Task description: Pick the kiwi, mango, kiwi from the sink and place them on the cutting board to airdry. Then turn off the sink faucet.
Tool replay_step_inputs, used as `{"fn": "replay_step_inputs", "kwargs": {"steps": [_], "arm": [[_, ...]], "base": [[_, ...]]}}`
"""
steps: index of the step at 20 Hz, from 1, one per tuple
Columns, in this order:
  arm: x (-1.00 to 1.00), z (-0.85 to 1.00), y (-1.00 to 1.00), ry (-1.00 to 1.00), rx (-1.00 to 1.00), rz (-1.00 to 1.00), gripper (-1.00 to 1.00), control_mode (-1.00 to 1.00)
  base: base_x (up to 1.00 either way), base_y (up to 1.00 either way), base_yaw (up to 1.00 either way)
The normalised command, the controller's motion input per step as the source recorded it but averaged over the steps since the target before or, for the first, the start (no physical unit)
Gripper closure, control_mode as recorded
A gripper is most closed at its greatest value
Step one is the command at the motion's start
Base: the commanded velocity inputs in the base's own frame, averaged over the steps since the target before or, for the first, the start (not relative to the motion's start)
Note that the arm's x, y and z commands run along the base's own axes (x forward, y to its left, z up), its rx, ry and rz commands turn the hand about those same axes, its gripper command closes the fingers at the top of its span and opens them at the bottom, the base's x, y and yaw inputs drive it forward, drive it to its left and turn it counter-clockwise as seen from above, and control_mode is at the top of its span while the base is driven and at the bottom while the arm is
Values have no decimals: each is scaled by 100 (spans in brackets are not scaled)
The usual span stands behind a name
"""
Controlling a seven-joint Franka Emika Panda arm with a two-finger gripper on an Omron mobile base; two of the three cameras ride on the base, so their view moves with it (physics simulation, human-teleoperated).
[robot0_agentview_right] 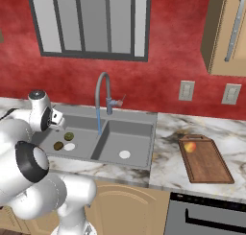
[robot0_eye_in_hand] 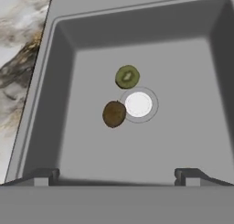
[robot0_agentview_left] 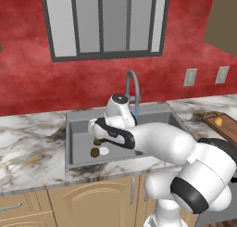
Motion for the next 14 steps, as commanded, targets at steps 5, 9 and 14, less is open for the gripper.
{"fn": "replay_step_inputs", "kwargs": {"steps": [5, 9, 14], "arm": [[18, -13, 12, 0, 0, 0, -100, -100], [28, -24, 17, 2, 0, 0, -100, -100], [18, -23, 5, 0, 0, 0, -100, -100]], "base": [[0, 0, 0], [0, 0, 0], [0, 0, 0]]}}
